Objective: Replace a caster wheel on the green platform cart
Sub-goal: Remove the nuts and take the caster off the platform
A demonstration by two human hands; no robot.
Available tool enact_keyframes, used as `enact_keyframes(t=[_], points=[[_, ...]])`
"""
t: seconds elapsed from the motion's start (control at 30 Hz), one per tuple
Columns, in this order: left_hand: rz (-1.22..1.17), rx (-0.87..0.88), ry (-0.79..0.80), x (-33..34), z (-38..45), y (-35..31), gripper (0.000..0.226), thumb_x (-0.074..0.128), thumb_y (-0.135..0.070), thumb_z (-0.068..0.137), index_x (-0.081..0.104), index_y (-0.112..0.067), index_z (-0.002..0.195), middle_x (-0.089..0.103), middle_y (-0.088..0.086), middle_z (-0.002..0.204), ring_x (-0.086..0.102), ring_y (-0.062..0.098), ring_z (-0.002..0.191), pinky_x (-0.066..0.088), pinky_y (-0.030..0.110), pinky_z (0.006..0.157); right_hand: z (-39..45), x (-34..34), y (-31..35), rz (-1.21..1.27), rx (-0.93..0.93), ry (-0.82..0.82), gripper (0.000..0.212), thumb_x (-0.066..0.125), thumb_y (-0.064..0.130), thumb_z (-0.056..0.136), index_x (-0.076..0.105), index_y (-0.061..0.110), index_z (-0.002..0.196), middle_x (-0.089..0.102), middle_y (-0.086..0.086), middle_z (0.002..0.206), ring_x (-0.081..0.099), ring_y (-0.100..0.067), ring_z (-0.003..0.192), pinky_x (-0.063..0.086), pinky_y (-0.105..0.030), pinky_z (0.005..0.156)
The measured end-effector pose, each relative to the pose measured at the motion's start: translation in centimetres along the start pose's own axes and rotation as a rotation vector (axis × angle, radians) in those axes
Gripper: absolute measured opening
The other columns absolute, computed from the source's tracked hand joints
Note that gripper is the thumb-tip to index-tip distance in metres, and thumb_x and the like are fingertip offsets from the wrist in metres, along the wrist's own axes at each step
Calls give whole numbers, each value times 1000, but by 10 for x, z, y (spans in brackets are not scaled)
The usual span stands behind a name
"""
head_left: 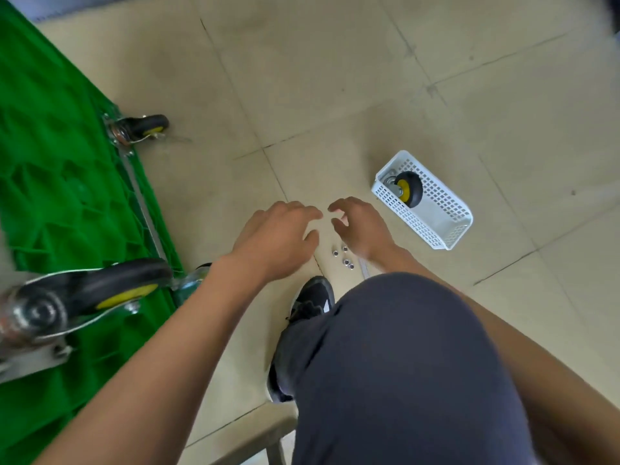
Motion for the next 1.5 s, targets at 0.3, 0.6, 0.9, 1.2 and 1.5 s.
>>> enact_keyframes(t=[0.3,0.6,0.9,1.2,1.5], points=[[338,142,-256,-136,-86,1,42,41,-37,99,51,-29,139,59,-3,131,52,26,120,43,43,96,-15,-139,177,9,-288,89,24,65,26,95,71,17,116,72,1,111,65,-15,91,48,-28,87],[481,45,-360,-195,-184,68,42,44,-37,91,64,-22,125,68,2,116,59,32,110,47,45,85,-56,-133,318,-153,-469,286,42,64,38,96,61,23,135,69,5,117,57,-11,96,43,-24,86],[354,-53,-363,-185,-233,143,35,46,-40,88,76,-24,98,69,-2,116,48,28,131,36,47,101,-87,-29,359,-179,-549,410,75,70,44,90,34,28,154,54,-1,145,49,-22,133,43,-37,106],[348,-20,-395,-173,-234,162,38,43,-40,93,77,-24,89,71,-7,105,51,22,129,30,50,109,-102,12,373,-294,-743,364,88,73,59,79,34,24,149,62,-2,126,59,-24,110,50,-41,87],[370,13,-347,-175,-235,164,39,40,-42,95,75,-27,91,70,-13,97,49,17,126,29,47,109,-107,31,381,-308,-885,212,76,69,61,82,38,21,140,63,1,115,64,-23,96,49,-40,82]])
Point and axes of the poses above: each hand's wrist, its own z-axis towards the middle knuckle, its own x-axis out of the palm, y = z × x, the point moved 10 cm from there along z, towards the middle knuckle
